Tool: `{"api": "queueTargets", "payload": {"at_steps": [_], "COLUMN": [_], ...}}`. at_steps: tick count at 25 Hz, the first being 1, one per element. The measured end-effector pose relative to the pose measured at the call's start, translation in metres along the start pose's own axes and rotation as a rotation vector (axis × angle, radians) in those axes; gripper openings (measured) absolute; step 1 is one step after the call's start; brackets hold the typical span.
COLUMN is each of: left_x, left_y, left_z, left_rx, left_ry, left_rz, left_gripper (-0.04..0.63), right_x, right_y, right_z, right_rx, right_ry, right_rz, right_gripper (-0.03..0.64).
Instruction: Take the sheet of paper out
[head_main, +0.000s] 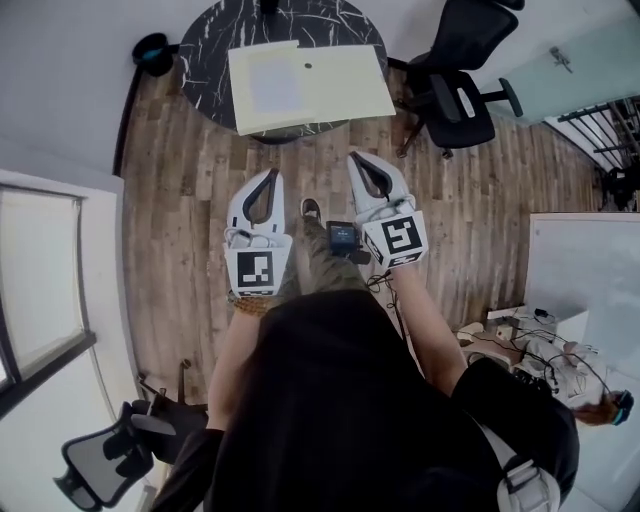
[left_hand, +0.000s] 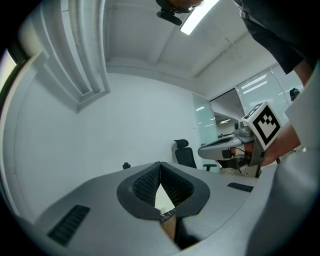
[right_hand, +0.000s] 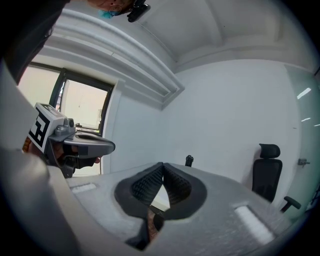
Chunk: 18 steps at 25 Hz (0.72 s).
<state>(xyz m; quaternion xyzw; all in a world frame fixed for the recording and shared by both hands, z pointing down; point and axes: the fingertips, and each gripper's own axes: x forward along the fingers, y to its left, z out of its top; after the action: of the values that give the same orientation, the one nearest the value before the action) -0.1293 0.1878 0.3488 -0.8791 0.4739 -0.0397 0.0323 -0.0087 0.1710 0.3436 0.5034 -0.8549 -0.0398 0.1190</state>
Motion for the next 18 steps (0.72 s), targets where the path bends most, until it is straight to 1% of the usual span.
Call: {"api": "queueTargets", "payload": {"at_steps": [1,4,6,12,18], "left_x": [0.006,0.028,0.044,0.095,0.155], "left_y": [0.001,0.008,0.016,0.034,0.058], "left_z": [-0.001,-0.003,-0.007,-0.006,-0.001], "left_rx": [-0.001,0.029,0.038,-0.012,-0.022], "left_ry": [0.005,-0.004,0.007,0.077,0.095], "left_rz": [-0.002,-0.015,-0.013,-0.028,-0.033], "left_gripper": [0.0,0.0,0.0,0.0,0.0], "right_x": [0.004,0.019,0.034,0.092,0.15], "right_y": [-0.005,-0.022,-0.034,-0.07,-0.115], "right_z": [-0.005,-0.019,-0.025,-0.04,-0.049], "right_rx": [0.0,0.015,0.028,0.031,0.059], "right_ry": [0.007,0.022,0.023,0.036,0.055], "right_rz": [0.001,0.003,0.007,0.051,0.062], "right_gripper": [-0.002,-0.002,-0.002,-0.002,-0.002]}}
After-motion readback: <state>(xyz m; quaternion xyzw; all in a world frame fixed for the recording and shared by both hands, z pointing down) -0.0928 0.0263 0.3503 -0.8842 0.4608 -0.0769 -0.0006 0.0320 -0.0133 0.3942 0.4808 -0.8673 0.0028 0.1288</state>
